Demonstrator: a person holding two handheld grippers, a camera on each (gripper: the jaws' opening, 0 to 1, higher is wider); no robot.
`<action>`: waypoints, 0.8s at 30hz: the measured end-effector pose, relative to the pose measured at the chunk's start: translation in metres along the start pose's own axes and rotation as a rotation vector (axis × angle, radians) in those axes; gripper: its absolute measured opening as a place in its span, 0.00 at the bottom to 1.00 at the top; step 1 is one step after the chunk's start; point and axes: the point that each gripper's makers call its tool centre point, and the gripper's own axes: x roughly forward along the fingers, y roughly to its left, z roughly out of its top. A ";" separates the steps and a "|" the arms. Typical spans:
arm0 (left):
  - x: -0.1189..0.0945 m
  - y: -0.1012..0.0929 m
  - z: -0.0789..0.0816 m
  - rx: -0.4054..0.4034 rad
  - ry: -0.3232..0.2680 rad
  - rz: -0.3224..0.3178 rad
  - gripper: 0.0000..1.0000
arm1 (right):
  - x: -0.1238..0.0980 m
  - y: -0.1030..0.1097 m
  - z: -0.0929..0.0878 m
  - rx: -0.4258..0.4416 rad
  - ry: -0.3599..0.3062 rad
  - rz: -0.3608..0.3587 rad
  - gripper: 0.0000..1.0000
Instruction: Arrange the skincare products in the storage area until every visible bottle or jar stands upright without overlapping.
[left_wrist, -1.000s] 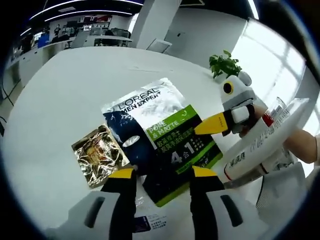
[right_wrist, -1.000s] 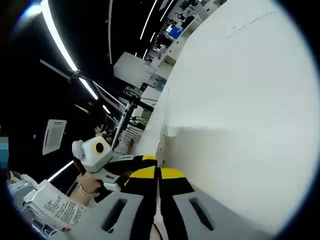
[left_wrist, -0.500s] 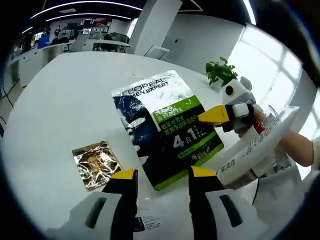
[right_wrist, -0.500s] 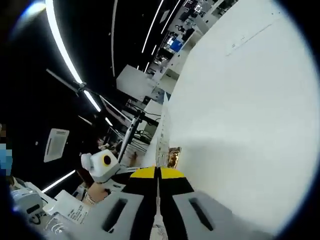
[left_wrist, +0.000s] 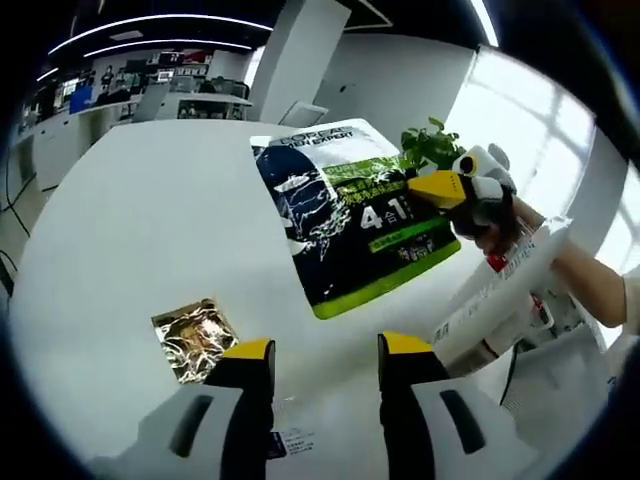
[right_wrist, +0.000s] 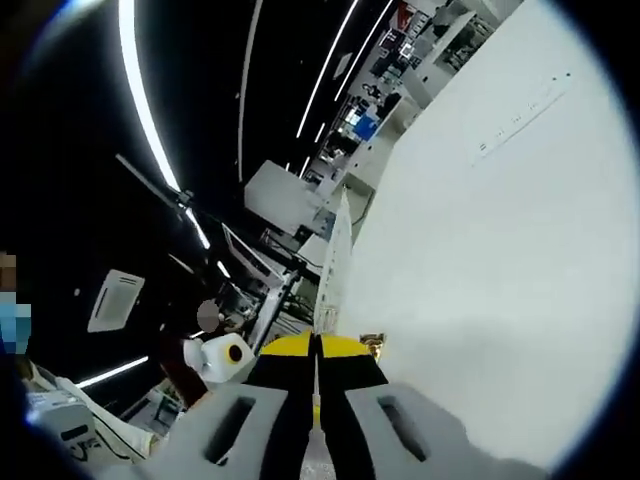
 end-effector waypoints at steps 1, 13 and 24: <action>-0.002 0.000 0.000 0.001 -0.002 0.000 0.36 | -0.001 0.003 0.002 -0.004 -0.006 0.003 0.01; -0.022 0.005 0.014 0.045 -0.030 0.008 0.36 | -0.010 0.042 0.018 -0.058 -0.067 0.043 0.01; -0.034 0.003 0.033 0.086 -0.075 0.005 0.37 | -0.019 0.074 0.023 -0.104 -0.094 0.081 0.01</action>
